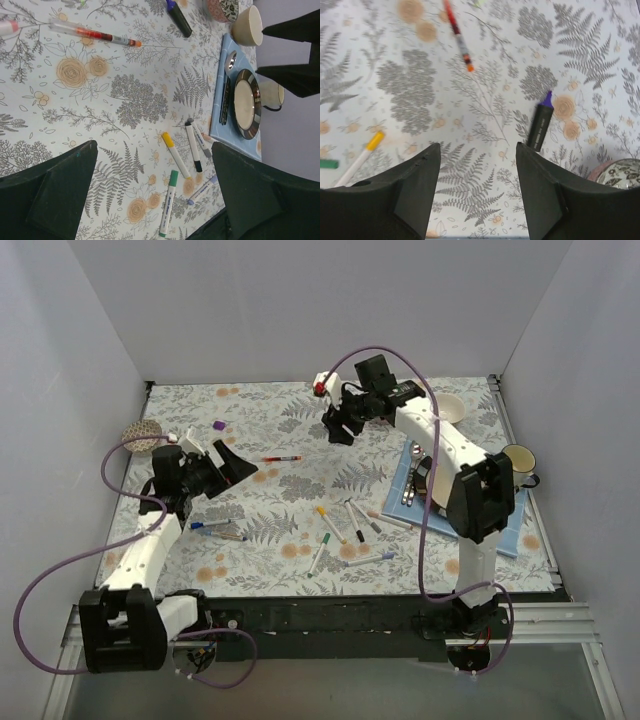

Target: Open the pen caps

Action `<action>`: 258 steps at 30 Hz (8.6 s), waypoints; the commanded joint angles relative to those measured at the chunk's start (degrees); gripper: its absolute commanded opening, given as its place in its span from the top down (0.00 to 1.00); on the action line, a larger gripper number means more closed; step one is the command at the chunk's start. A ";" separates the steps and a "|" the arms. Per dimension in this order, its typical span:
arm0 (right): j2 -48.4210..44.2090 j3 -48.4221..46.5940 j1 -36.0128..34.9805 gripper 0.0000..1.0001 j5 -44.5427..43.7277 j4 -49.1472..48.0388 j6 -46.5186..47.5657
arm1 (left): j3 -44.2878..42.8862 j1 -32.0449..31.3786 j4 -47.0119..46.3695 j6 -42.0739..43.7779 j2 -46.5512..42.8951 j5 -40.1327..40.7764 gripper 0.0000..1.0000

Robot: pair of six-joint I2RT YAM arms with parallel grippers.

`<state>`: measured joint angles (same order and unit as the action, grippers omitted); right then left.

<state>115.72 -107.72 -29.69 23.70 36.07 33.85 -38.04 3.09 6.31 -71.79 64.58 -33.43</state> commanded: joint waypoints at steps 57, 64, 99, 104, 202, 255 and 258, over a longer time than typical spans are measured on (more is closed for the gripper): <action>-13.68 43.56 -5.29 0.61 -17.46 7.61 2.98 | 0.86 -5.20 3.71 5.52 -16.15 9.44 0.02; -12.80 46.55 -5.29 0.67 -23.34 3.66 0.26 | 0.95 -5.29 3.54 5.34 -15.88 8.91 0.02; -22.65 46.72 10.44 0.99 39.22 0.05 -4.66 | 0.34 -39.11 -39.70 -27.09 23.22 12.77 0.21; -22.47 47.34 11.76 0.99 41.86 -0.30 -5.37 | -2.03 -41.94 -40.76 -27.00 25.51 15.85 0.28; -21.41 50.33 11.94 0.99 45.99 0.84 -1.24 | -39.03 2.18 3.63 -23.04 45.09 31.67 1.00; 6.07 4.99 -0.18 0.98 -17.89 3.91 -4.31 | -0.55 -5.37 2.48 9.28 -13.94 19.07 0.02; 10.90 -1.68 -0.72 0.96 -20.53 3.83 -4.75 | -1.07 -7.14 3.45 9.48 -14.74 21.65 0.02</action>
<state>122.34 -101.32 -29.43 10.41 38.00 29.52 -39.33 -2.26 5.69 -67.13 51.29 -19.51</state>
